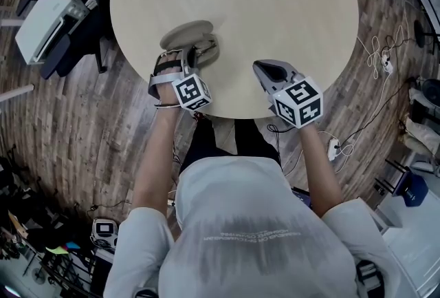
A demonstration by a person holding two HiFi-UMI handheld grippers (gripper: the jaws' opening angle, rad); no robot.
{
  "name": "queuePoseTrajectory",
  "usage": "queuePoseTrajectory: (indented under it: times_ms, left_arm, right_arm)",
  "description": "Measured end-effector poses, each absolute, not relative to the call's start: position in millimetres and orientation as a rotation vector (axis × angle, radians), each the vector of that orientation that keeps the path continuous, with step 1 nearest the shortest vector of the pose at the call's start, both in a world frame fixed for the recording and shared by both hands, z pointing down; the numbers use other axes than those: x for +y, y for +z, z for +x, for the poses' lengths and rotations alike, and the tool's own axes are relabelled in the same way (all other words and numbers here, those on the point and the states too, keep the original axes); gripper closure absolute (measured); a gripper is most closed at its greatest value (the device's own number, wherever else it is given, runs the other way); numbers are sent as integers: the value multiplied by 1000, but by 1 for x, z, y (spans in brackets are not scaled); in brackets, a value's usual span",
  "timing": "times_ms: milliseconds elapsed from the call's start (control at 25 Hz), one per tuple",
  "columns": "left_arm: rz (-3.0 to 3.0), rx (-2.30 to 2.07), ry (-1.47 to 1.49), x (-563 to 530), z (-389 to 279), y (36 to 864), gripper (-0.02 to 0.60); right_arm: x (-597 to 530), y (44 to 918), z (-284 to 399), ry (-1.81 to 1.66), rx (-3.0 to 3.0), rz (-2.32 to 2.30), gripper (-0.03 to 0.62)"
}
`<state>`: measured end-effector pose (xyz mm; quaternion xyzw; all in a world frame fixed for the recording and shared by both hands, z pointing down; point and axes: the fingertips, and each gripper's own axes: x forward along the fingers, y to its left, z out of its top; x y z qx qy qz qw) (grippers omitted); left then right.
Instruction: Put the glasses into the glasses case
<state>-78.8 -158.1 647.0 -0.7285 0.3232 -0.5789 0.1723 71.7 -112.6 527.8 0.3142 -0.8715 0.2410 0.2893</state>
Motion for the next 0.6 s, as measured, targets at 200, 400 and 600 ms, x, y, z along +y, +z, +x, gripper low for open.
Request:
queuePoseTrajectory:
  times_ms: [200, 400, 600]
  left_arm:
    - [-2007, 890, -1636, -153, -79, 651, 523]
    - [-2053, 871, -1647, -143, -75, 657, 523]
    - [-2089, 840, -1630, -136, -74, 654, 523]
  right_arm:
    - [-109, 530, 73, 644, -2319, 841, 592]
    - [-105, 533, 79, 643, -2313, 846, 592]
    - [-101, 531, 78, 638, -2315, 851, 592]
